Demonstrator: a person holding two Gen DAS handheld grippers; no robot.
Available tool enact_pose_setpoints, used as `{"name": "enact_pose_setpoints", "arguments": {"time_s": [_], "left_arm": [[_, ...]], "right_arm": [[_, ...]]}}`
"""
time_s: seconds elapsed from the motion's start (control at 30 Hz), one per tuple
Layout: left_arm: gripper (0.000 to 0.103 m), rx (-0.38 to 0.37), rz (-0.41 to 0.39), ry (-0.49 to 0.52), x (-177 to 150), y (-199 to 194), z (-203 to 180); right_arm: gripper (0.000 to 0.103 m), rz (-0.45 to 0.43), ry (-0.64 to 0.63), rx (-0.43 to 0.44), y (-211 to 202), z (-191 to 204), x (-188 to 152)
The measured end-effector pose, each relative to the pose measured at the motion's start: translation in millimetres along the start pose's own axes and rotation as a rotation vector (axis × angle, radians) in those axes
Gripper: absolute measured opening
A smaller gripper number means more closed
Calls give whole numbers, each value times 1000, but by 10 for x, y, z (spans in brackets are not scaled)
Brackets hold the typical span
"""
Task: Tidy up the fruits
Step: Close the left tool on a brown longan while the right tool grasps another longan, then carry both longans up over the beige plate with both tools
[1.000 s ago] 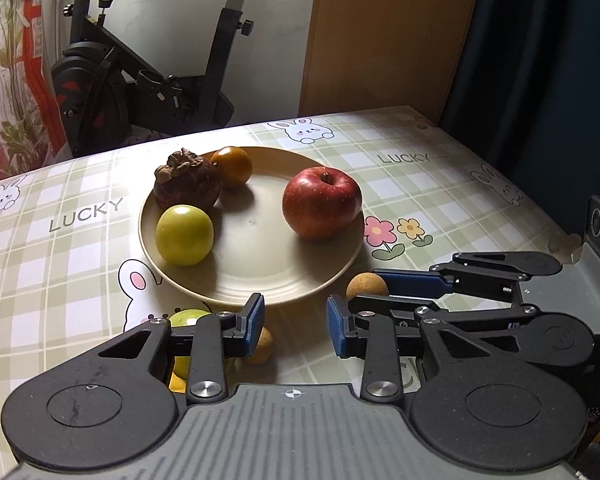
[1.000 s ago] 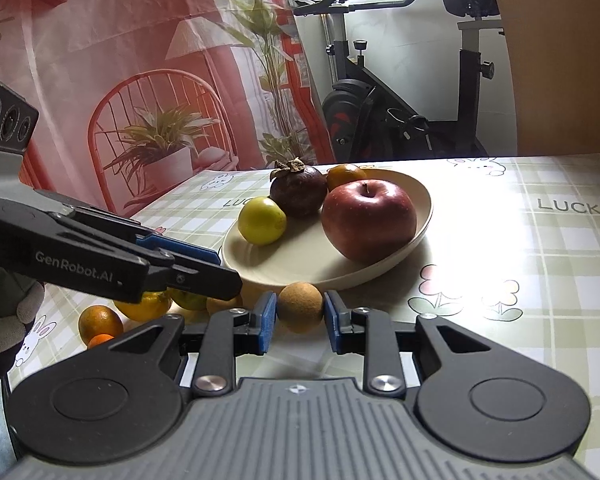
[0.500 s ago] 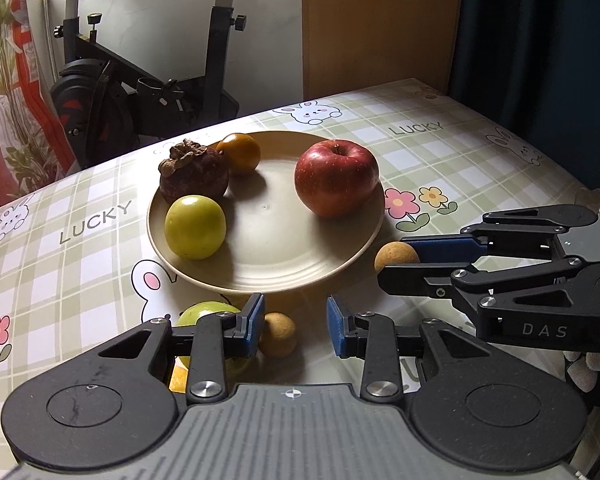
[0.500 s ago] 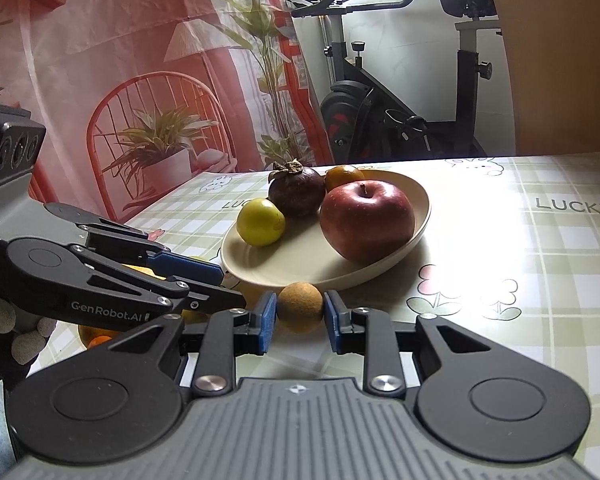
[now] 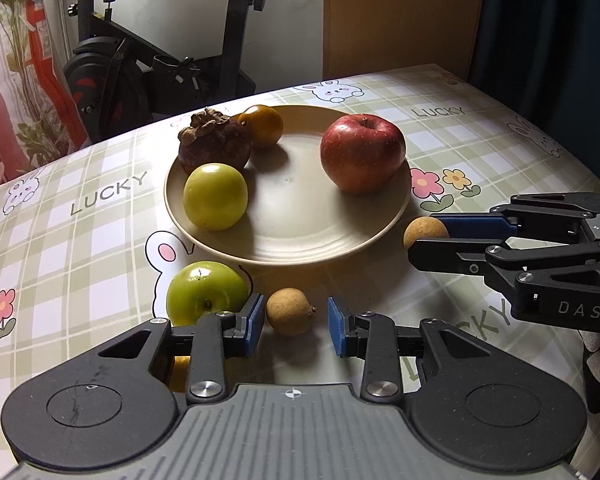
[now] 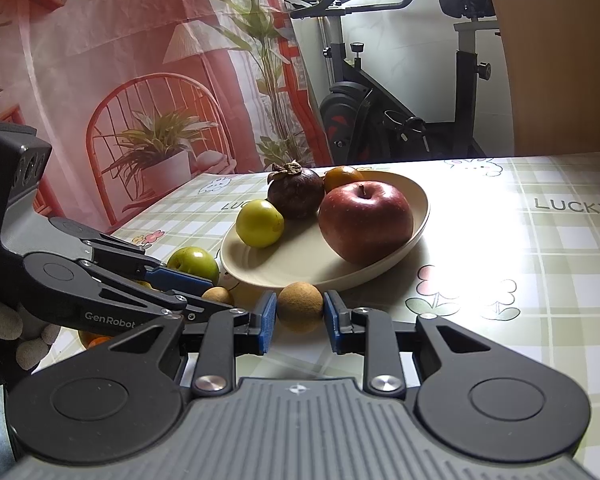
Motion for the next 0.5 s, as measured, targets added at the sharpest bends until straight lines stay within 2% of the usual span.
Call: {"name": "enact_pose_setpoints", "arguments": {"time_s": [0.1,0.13,0.17,0.2,0.5], "left_arm": [[36,-10,0,-2,7,4,-14],[34,-7,-2,0,5,9,-17],[27,-4,-3,-2,4,9,-14],[26,-5,-4,-8,2,8,-6],[26,-12,-40,-42,2,-96,12]], "right_arm": [[28,1,0,1,3,4,2],[28,1,-1,1,3,4,2],[28,1,0,1,4,4,2],[28,1,0,1,5,4,2],[28,-2,-3,0,5,2,0]]}}
Point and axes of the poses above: each gripper's, at about its wrist camera, not at the fingertips, and y roughly the way its jaws point, z to its left, x to its top, the point moved 6 cm from there along y, roughly the way its jaws point, and after that the axes turned 1 degree about x, right-handed, at the moved point
